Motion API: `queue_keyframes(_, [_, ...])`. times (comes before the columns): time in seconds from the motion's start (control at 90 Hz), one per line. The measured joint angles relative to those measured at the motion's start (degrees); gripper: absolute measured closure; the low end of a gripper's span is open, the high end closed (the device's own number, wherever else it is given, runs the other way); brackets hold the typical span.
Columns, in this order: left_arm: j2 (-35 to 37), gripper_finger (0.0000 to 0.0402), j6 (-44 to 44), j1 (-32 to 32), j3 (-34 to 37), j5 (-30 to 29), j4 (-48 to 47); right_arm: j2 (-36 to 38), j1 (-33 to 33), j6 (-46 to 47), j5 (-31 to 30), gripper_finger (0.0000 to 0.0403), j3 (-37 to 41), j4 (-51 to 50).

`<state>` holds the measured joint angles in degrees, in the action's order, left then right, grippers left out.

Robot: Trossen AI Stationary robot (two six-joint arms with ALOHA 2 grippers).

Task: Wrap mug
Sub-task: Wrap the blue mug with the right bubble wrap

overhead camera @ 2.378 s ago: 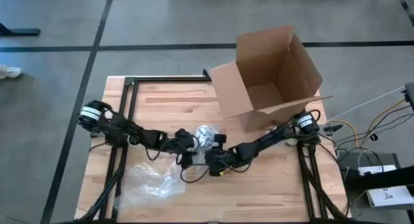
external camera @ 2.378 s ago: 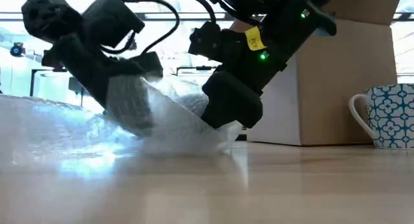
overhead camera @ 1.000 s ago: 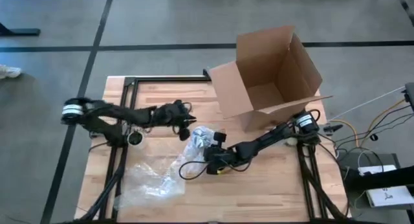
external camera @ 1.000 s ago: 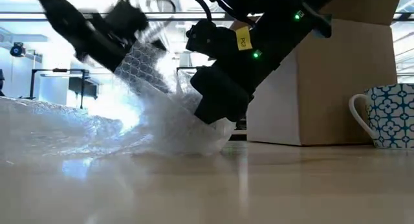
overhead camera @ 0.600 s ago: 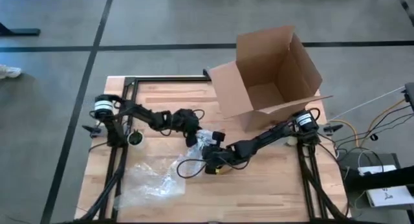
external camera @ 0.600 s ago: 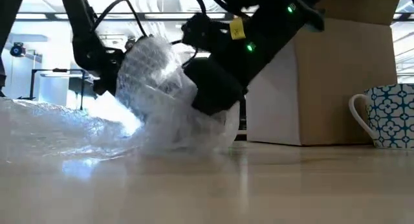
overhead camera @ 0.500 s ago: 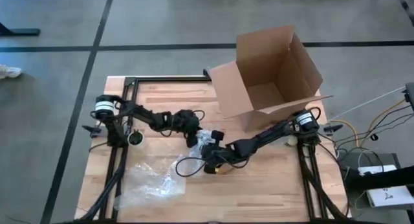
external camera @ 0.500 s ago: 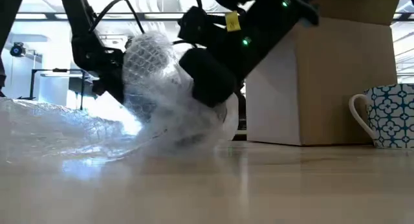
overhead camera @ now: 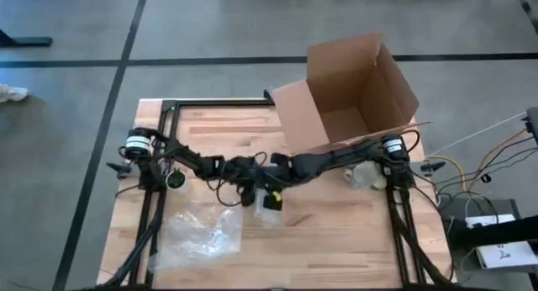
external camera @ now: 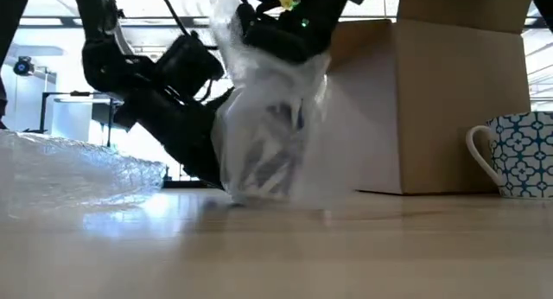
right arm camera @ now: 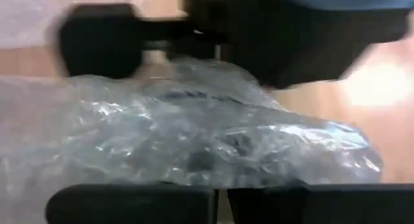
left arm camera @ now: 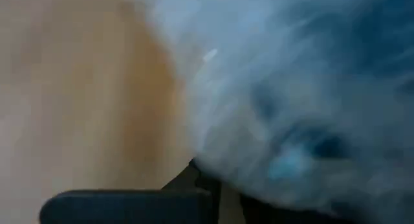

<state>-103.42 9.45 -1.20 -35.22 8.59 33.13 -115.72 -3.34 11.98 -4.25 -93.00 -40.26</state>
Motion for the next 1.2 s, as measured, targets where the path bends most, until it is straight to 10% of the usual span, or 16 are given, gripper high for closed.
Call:
queue_keyframes(0.378, [0.04, 0.0374, 0.46, -6.73, -0.26, -12.99, 0.33, -3.66, -0.01, -8.47, 18.74, 0.0403, 0.17, 0.13])
queue_keyframes(0.711, [-0.14, 0.0326, -1.53, -7.26, -0.28, -16.0, 4.18, -4.11, -6.26, -12.59, 12.15, 0.0403, -1.52, 3.66])
queue_keyframes(1.2, [-9.77, 0.0242, -2.76, -10.96, -8.76, -25.5, 10.56, -5.27, -8.12, -17.02, 6.85, 0.0403, -7.55, -17.23])
